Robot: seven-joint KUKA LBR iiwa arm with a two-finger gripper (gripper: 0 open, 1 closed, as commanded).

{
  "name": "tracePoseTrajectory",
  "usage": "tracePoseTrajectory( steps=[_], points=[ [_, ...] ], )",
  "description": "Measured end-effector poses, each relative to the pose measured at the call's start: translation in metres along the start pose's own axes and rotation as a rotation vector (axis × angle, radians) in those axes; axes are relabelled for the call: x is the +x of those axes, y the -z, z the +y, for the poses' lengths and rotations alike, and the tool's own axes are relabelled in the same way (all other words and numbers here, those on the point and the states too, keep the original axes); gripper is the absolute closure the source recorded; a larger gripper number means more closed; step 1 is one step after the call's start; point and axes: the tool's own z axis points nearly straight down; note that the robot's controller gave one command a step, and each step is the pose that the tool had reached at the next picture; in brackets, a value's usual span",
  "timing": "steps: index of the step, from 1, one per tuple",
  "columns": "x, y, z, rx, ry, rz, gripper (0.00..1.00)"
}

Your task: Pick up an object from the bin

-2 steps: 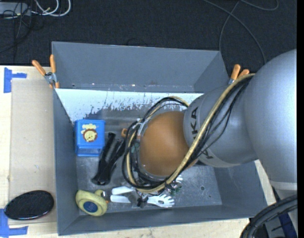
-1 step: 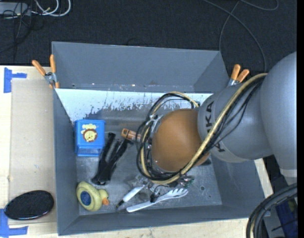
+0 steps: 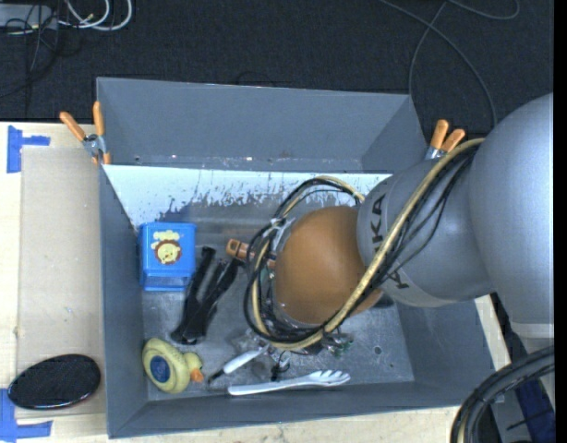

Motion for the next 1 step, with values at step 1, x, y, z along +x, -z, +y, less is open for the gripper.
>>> tracePoseTrajectory(
  steps=[1],
  points=[
    [0.0093,0.0657,-0.0042,-0.003,0.061,0.006,1.0]
  ],
)
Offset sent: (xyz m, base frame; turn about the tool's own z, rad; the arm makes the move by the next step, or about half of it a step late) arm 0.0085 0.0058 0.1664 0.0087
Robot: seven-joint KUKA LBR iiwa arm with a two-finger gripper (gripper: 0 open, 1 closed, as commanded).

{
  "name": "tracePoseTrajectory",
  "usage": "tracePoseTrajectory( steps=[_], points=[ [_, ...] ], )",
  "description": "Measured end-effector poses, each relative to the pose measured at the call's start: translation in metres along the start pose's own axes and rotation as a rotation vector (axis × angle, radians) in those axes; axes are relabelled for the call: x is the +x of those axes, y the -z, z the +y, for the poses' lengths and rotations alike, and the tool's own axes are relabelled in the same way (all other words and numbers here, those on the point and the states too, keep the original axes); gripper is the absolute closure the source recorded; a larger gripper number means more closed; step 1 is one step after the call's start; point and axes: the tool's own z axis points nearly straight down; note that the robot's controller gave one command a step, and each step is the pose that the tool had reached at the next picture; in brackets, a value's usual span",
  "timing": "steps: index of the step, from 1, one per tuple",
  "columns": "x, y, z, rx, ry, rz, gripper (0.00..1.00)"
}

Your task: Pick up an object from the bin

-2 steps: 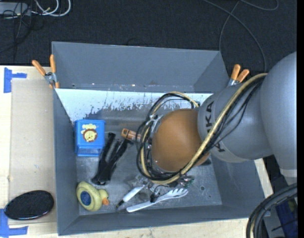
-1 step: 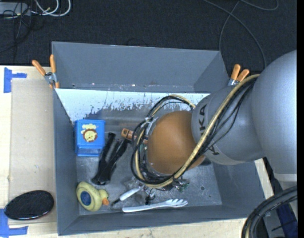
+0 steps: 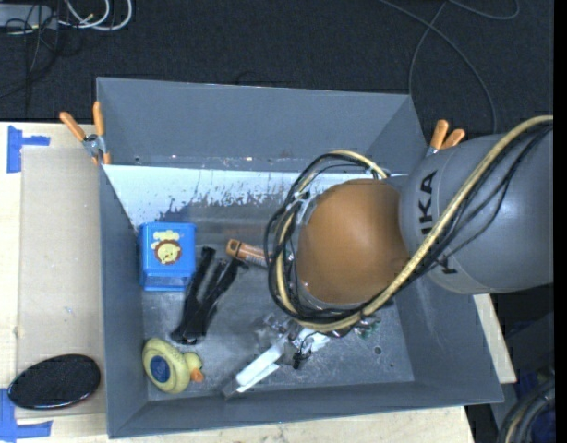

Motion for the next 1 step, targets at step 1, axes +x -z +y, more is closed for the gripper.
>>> tracePoseTrajectory(
  steps=[1],
  points=[
    [-0.0122,0.0769,0.0006,-0.005,-0.044,0.003,1.0]
  ],
)
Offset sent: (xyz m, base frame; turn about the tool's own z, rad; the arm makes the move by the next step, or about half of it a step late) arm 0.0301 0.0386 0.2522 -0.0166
